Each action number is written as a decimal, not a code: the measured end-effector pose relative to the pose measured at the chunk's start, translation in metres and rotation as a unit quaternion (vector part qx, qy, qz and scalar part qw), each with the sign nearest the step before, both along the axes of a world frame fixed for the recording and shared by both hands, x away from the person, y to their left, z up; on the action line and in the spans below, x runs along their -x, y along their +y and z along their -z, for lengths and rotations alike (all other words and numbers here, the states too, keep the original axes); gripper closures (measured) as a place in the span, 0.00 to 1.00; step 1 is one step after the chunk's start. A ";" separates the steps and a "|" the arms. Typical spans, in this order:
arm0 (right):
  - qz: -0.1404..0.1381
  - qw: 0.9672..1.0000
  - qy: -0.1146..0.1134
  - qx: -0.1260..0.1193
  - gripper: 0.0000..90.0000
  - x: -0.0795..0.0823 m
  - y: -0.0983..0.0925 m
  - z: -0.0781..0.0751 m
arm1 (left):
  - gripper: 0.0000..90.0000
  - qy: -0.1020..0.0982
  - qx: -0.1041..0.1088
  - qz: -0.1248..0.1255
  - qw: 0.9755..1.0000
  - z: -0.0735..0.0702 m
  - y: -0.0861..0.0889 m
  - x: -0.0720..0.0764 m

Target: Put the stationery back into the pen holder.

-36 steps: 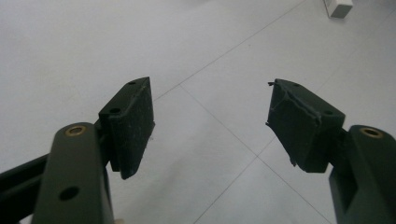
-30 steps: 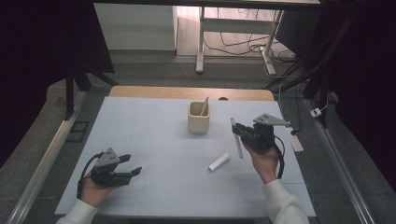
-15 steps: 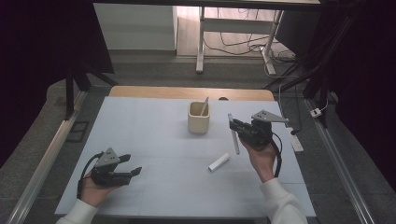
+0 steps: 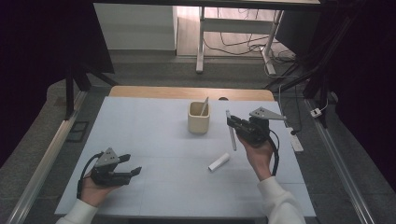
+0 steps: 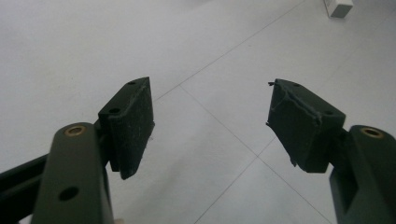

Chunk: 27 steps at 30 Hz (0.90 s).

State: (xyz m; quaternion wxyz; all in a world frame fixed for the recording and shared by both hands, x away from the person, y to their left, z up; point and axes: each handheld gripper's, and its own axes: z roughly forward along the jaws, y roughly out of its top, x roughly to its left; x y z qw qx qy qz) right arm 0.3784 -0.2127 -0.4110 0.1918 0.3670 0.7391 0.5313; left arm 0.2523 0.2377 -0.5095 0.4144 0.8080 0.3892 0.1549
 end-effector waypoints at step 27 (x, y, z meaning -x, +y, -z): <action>-0.001 0.998 -0.043 -0.035 0.86 -0.016 0.015 -0.020 | 0.34 -0.001 0.004 0.000 1.000 -0.002 0.000 0.001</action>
